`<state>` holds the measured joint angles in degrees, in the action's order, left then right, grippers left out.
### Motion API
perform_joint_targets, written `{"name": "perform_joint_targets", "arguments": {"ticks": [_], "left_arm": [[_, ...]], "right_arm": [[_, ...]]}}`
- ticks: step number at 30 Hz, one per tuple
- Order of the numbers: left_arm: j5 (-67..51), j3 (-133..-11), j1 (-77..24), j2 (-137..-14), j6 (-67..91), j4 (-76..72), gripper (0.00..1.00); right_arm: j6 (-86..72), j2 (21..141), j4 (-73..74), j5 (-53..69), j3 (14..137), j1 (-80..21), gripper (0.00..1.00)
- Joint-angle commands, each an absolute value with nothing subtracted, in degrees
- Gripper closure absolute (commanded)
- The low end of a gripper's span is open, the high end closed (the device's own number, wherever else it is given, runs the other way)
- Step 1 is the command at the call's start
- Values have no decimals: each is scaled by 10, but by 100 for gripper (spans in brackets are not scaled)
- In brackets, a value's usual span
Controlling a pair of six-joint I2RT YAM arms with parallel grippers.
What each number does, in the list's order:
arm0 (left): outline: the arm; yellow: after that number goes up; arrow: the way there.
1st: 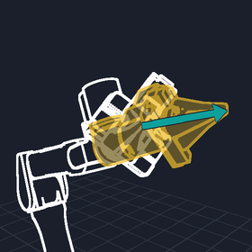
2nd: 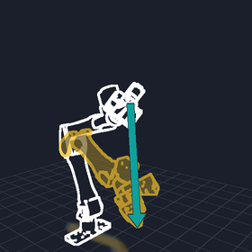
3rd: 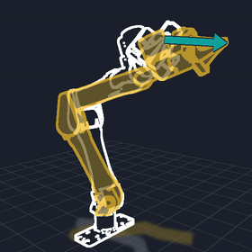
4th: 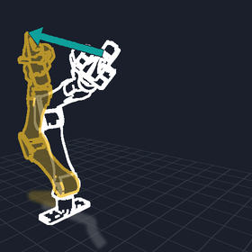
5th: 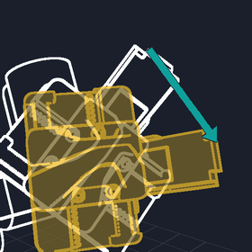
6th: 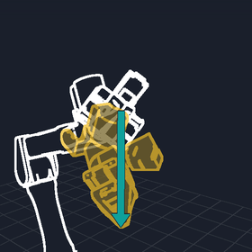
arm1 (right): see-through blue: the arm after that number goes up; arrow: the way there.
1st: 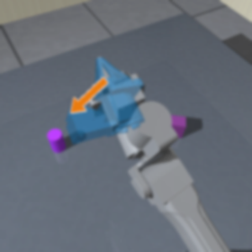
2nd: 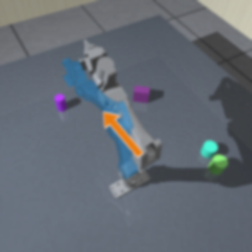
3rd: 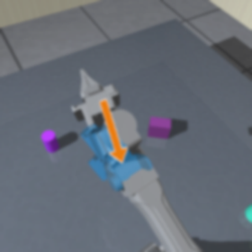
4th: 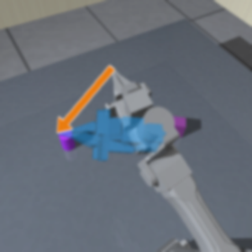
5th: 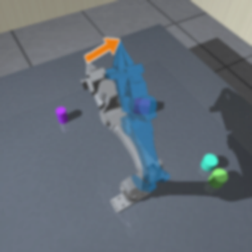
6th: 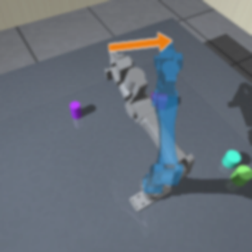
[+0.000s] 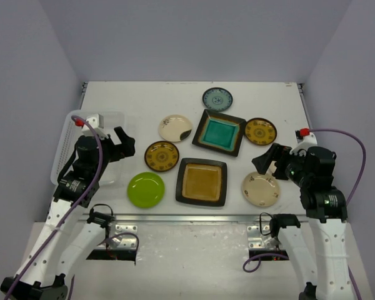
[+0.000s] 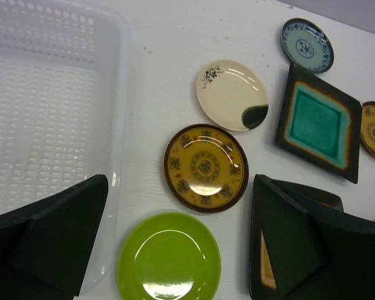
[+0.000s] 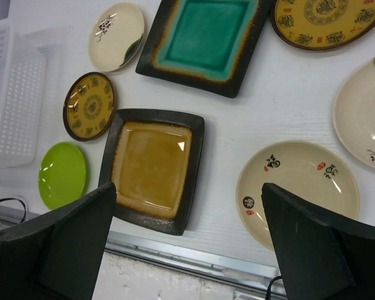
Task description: Place the plates into the plastic bin on the countertop
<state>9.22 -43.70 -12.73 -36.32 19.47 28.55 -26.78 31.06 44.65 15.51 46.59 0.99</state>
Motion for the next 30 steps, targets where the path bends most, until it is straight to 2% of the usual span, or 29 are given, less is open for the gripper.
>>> {"name": "perform_joint_targets", "arguments": {"ticks": [1, 7, 15, 22, 30], "left_arm": [[97, -437, -132, -365, 199, 269, 0], [89, -437, -135, -377, 200, 270, 0], [74, -434, -136, -377, 199, 265, 0], [64, -431, -140, -371, 197, 262, 0], [52, -429, -144, -371, 194, 259, 0]], "right_arm": [[-286, 308, 410, 170, 456, 10, 1], [-304, 292, 344, 270, 399, 10, 1], [-360, 420, 251, 448, 315, 9, 1], [-385, 506, 135, 413, 242, -59, 1], [-411, 617, -12, 378, 186, -118, 16]]}}
